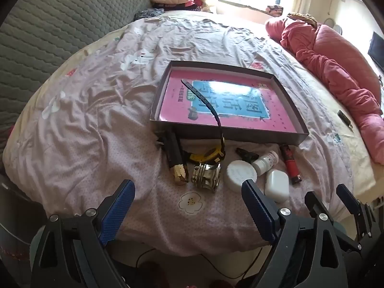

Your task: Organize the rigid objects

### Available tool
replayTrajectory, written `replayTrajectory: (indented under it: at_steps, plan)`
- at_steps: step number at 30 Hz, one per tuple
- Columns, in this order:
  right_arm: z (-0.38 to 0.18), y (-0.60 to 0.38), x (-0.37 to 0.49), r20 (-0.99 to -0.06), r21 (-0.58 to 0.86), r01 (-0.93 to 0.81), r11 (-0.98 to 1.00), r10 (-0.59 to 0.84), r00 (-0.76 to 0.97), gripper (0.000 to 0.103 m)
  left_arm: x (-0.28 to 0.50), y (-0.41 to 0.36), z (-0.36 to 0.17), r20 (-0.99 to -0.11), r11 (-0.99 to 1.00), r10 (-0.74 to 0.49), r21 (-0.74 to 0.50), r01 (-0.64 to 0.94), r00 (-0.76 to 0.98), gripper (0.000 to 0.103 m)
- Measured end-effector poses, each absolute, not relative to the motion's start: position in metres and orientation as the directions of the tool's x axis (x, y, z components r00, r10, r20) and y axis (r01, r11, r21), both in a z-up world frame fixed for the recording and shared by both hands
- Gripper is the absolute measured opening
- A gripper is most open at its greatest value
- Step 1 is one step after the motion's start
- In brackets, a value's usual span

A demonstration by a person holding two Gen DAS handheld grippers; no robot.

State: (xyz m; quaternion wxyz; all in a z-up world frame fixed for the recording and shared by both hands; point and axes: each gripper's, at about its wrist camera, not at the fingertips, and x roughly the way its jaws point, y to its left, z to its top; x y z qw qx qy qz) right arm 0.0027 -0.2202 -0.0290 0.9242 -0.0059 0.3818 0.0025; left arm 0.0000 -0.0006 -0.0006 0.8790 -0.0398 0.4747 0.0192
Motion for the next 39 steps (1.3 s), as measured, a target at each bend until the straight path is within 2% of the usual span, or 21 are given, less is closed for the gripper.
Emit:
replayTrajectory:
  at_steps: [13, 39]
  plan:
    - [-0.0292, -0.2173, 0.0022, -0.699, -0.036, -0.017, 0.999, -0.013, 0.715, 0.076, 0.0008, -0.0066, -0.0044, -0.825, 0.996, -0.044, -0.076, -0.035, 0.563, 0.091]
    - [-0.0269, -0.2148, 0.0027, -0.686, -0.041, -0.029, 0.999, -0.007, 0.727, 0.076, -0.0002, -0.0089, -0.0052, -0.823, 0.996, -0.046, -0.078, -0.032, 0.567, 0.091]
